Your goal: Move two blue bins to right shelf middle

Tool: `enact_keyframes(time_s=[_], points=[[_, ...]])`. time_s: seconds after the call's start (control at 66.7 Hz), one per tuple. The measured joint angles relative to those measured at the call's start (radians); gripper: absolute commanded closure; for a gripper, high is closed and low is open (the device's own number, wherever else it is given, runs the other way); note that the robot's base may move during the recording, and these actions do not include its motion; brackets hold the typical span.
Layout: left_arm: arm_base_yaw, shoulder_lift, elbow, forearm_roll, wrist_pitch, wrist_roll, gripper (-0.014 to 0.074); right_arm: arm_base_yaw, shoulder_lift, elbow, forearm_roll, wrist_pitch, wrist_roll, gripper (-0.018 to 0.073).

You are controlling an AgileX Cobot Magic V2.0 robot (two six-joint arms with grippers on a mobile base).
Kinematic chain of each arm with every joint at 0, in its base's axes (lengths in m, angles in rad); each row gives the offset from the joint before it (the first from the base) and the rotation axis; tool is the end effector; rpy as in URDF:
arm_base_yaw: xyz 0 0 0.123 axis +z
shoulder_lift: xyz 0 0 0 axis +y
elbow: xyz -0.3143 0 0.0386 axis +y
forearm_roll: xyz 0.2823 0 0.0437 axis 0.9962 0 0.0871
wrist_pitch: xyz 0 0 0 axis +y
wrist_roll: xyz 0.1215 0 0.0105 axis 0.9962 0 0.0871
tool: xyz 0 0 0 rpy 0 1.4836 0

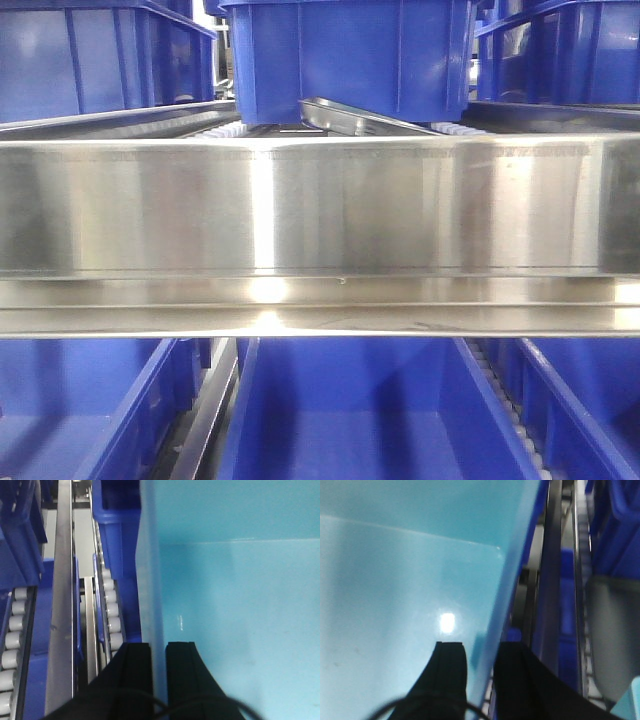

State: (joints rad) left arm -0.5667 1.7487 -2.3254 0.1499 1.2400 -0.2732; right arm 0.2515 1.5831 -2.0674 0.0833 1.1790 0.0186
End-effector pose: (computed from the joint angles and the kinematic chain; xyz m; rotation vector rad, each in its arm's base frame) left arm 0.3533 -0.2044 0.5506 0.2846 2.1342 -0.3109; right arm 0.3578 0.1016 0.5375 -0.2632 2.1705 0.2553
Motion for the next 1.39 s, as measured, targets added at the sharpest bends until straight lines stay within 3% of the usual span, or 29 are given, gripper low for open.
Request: enact_keyframes(time_s=[1.394], points=[[0.0, 0.0, -0.004, 0.0, 0.011, 0.0, 0.0707, 0.0, 0.0, -0.016, 0.002, 0.0, 0.0, 0.0724]])
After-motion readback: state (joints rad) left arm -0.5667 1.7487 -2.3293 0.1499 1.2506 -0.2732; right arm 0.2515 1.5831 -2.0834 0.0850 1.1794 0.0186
